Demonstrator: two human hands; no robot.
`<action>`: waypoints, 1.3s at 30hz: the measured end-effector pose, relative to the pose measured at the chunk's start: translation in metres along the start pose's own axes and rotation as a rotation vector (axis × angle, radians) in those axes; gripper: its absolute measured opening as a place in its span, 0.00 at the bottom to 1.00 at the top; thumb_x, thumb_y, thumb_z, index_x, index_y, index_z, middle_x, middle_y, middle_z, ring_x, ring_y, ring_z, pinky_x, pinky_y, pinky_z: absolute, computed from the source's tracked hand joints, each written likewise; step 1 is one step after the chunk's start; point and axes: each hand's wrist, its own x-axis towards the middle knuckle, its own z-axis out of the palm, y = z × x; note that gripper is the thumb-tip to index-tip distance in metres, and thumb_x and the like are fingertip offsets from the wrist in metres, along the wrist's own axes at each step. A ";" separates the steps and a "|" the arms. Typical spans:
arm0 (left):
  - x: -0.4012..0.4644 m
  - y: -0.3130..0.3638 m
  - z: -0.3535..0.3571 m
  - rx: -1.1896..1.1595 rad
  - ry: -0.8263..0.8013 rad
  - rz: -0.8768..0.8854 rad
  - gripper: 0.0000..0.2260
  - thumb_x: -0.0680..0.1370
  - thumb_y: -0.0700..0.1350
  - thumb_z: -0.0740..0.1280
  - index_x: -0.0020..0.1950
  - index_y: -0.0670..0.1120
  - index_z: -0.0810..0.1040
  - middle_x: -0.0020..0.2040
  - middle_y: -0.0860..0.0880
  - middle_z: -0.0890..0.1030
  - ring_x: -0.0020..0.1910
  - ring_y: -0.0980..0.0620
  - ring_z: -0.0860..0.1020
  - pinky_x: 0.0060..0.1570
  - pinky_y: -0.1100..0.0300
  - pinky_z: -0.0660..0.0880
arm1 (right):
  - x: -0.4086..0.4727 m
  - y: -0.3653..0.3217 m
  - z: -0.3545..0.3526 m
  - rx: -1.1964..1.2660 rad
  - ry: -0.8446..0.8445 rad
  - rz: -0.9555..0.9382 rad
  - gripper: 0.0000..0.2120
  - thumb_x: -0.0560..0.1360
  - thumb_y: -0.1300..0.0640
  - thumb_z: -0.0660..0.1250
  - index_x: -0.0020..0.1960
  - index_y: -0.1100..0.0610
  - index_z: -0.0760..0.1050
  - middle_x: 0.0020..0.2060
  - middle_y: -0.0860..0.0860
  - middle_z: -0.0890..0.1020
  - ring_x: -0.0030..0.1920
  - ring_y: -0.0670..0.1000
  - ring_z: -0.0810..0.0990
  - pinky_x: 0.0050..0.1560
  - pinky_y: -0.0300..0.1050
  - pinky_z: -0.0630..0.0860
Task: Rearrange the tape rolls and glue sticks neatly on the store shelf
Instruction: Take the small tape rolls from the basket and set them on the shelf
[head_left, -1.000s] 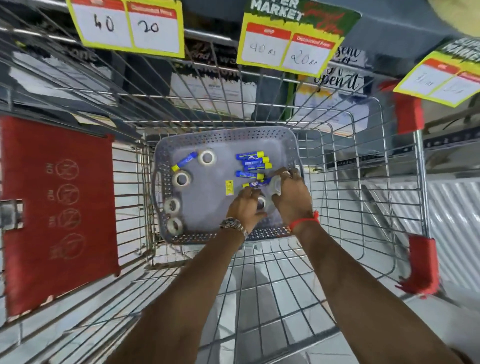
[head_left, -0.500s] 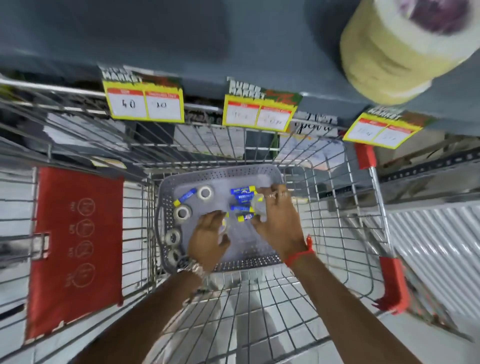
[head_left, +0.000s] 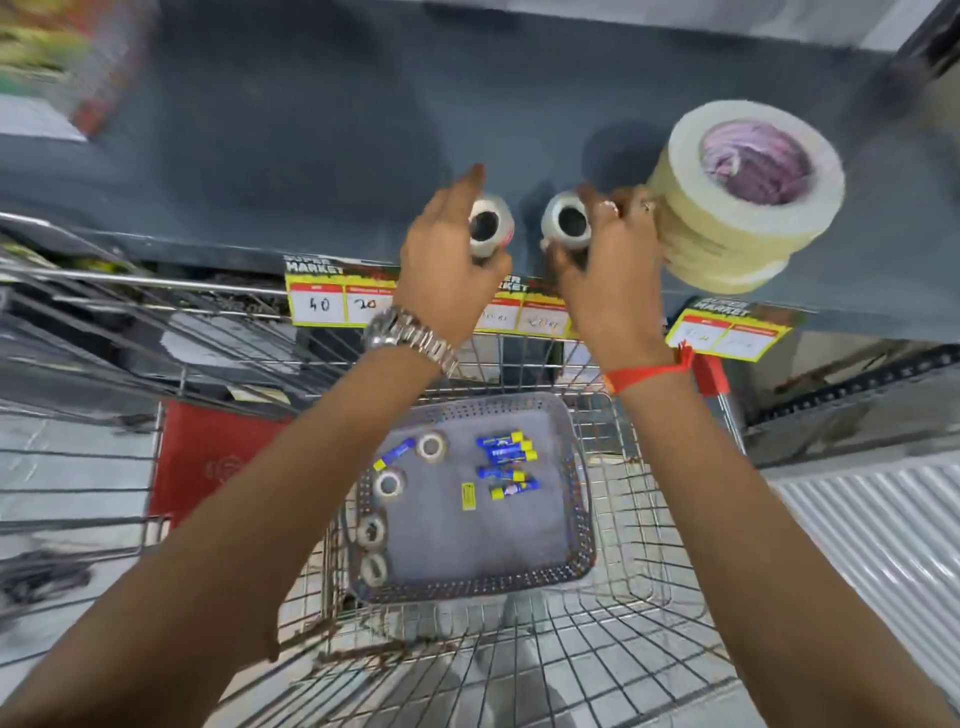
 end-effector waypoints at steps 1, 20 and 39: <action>0.006 -0.005 0.005 0.052 -0.043 -0.017 0.25 0.71 0.41 0.69 0.67 0.42 0.69 0.57 0.41 0.79 0.56 0.43 0.78 0.61 0.53 0.71 | 0.003 0.001 0.003 -0.027 -0.011 0.012 0.19 0.72 0.57 0.67 0.61 0.60 0.72 0.57 0.61 0.72 0.58 0.61 0.71 0.55 0.45 0.65; -0.189 -0.151 0.039 0.077 -0.059 -0.262 0.19 0.72 0.36 0.67 0.61 0.36 0.71 0.59 0.32 0.74 0.60 0.45 0.67 0.61 0.55 0.65 | -0.172 0.018 0.124 0.144 -0.265 -0.214 0.11 0.72 0.61 0.58 0.52 0.60 0.74 0.47 0.58 0.79 0.49 0.52 0.68 0.51 0.49 0.69; -0.232 -0.256 0.117 0.393 -0.539 -0.683 0.25 0.72 0.45 0.67 0.66 0.36 0.68 0.68 0.37 0.66 0.66 0.41 0.66 0.63 0.53 0.68 | -0.186 0.039 0.279 -0.221 -0.847 -0.340 0.18 0.72 0.66 0.61 0.62 0.59 0.71 0.58 0.59 0.76 0.59 0.62 0.74 0.51 0.55 0.77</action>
